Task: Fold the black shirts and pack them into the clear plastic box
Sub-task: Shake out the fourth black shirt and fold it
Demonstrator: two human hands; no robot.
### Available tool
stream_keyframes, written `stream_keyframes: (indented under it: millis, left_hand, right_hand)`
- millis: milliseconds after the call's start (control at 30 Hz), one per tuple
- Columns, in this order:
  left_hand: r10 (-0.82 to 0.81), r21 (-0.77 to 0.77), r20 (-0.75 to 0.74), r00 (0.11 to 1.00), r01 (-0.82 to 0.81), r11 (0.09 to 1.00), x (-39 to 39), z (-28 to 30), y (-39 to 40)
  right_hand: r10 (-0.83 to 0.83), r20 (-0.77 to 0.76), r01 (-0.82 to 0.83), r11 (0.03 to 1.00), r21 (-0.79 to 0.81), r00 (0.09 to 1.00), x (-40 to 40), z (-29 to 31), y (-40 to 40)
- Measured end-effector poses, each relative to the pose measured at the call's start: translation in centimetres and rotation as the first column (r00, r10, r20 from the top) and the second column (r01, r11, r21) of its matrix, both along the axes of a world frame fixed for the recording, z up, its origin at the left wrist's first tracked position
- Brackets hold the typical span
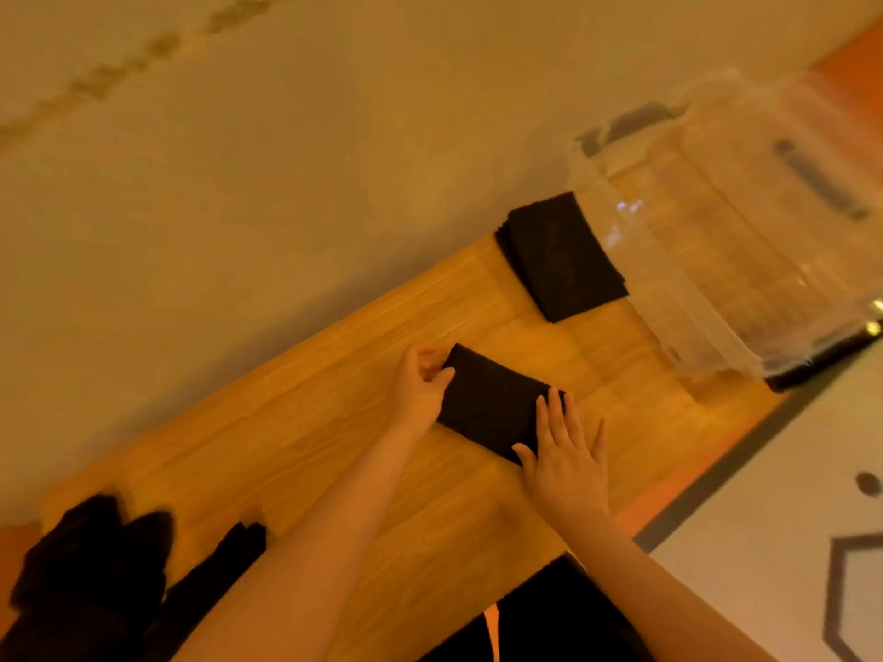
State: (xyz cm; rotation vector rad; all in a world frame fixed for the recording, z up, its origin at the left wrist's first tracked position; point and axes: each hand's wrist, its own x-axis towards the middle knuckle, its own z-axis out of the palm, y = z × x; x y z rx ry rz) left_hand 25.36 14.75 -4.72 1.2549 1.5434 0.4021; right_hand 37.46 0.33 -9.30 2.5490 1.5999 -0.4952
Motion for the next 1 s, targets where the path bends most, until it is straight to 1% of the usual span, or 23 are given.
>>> stream_keyframes:
  millis: [33, 67, 100, 133, 167, 200, 233, 267, 300, 333, 367, 433, 467, 567, 600, 733, 833, 900, 933, 1000]
  left_hand:
    - [-0.041, 0.129, -0.100, 0.994, 0.054, 0.990, 1.0, -0.1, -0.5]
    - [-0.102, 0.258, -0.210, 0.972, 0.155, 0.954, 2.0, -0.3, -1.3]
    - [-0.180, 0.359, -0.297, 0.938, 0.284, 0.889, 2.7, -0.4, -2.5]
    - [-0.287, 0.403, -0.353, 0.891, 0.422, 0.812, 3.5, -0.4, -3.9]
    - [-0.411, 0.388, -0.396, 0.821, 0.556, 0.735, 4.3, -0.6, -5.5]
    - [-0.518, 0.346, -0.447, 0.729, 0.675, 0.652, 5.1, -1.0, -6.8]
    - [-0.591, 0.287, -0.519, 0.618, 0.777, 0.560, 5.8, -1.6, -7.6]
    - [-0.629, 0.212, -0.600, 0.495, 0.856, 0.471, 6.5, -2.5, -8.1]
    - [-0.641, 0.140, -0.663, 0.387, 0.905, 0.401, 7.2, -3.3, -8.2]
    - [-0.645, 0.084, -0.699, 0.309, 0.931, 0.354, 7.9, -4.0, -8.1]
    - [-0.648, 0.050, -0.715, 0.262, 0.944, 0.326, 8.6, -4.5, -7.8]
    - [-0.645, 0.024, -0.730, 0.224, 0.953, 0.303, 9.7, -5.4, -7.2]
    - [-0.630, 0.029, -0.744, 0.222, 0.953, 0.302, 10.0, -5.7, -6.9]
    - [-0.526, 0.109, -0.803, 0.280, 0.937, 0.333, 10.3, -5.9, -6.0]
    - [-0.518, 0.110, -0.809, 0.276, 0.938, 0.328, 10.3, -5.9, -5.7]
    - [-0.526, 0.073, -0.828, 0.196, 0.967, 0.245, 10.8, -5.8, -4.5]
    - [-0.550, 0.017, -0.821, 0.153, 0.970, 0.244, 11.7, -5.8, -4.0]
    - [-0.573, 0.015, -0.807, 0.143, 0.975, 0.222, 12.1, -6.1, -4.2]
    - [-0.577, 0.012, -0.804, 0.144, 0.974, 0.226, 12.4, -6.2, -4.4]
    - [-0.623, -0.024, -0.762, 0.179, 0.953, 0.303, 13.3, -6.0, -4.7]
  right_hand:
    - [-0.089, 0.044, 0.088, 0.996, 0.022, 0.995, 0.3, 0.0, -0.8]
    - [-0.171, 0.055, 0.171, 0.985, 0.014, 0.984, 0.8, -0.1, -1.6]
    - [-0.244, 0.041, 0.245, 0.969, -0.018, 0.969, 1.3, 0.1, -1.8]
    - [-0.284, 0.038, 0.285, 0.958, -0.015, 0.958, 1.8, 0.2, -1.9]
    - [-0.270, 0.054, 0.269, 0.963, 0.032, 0.961, 2.4, 0.4, -2.0]
    - [-0.226, 0.058, 0.221, 0.972, 0.077, 0.972, 2.9, 0.5, -1.9]
    - [-0.150, 0.039, 0.146, 0.986, 0.084, 0.988, 3.5, 0.3, -2.0]
    - [-0.059, 0.019, 0.058, 0.996, 0.062, 0.998, 4.2, 0.0, -2.0]
    - [0.009, 0.002, -0.009, 0.998, 0.065, 1.000, 5.0, -0.5, -2.1]
    - [0.033, -0.026, -0.032, 0.998, 0.056, 0.999, 5.8, -0.8, -2.2]
    - [0.034, -0.030, -0.032, 0.996, 0.081, 0.999, 6.7, -1.0, -2.2]
    - [0.058, -0.028, -0.055, 0.994, 0.098, 0.998, 8.4, -1.5, -2.1]
    - [0.085, -0.036, -0.082, 0.993, 0.091, 0.996, 9.1, -1.7, -1.9]
    - [0.167, -0.034, -0.162, 0.980, 0.120, 0.985, 11.2, -1.9, -0.9]
    - [0.199, -0.034, -0.194, 0.974, 0.114, 0.979, 12.0, -2.0, -0.7]
    - [0.294, -0.013, -0.291, 0.949, 0.120, 0.956, 13.9, -2.4, -0.4]
    - [0.313, -0.002, -0.311, 0.943, 0.114, 0.950, 14.8, -2.5, -0.2]
    - [0.303, -0.016, -0.300, 0.949, 0.099, 0.953, 15.5, -2.3, -0.3]
    - [0.290, -0.019, -0.288, 0.953, 0.091, 0.957, 15.8, -2.1, -0.3]
    - [0.260, -0.022, -0.257, 0.963, 0.076, 0.965, 16.2, -1.9, -0.3]
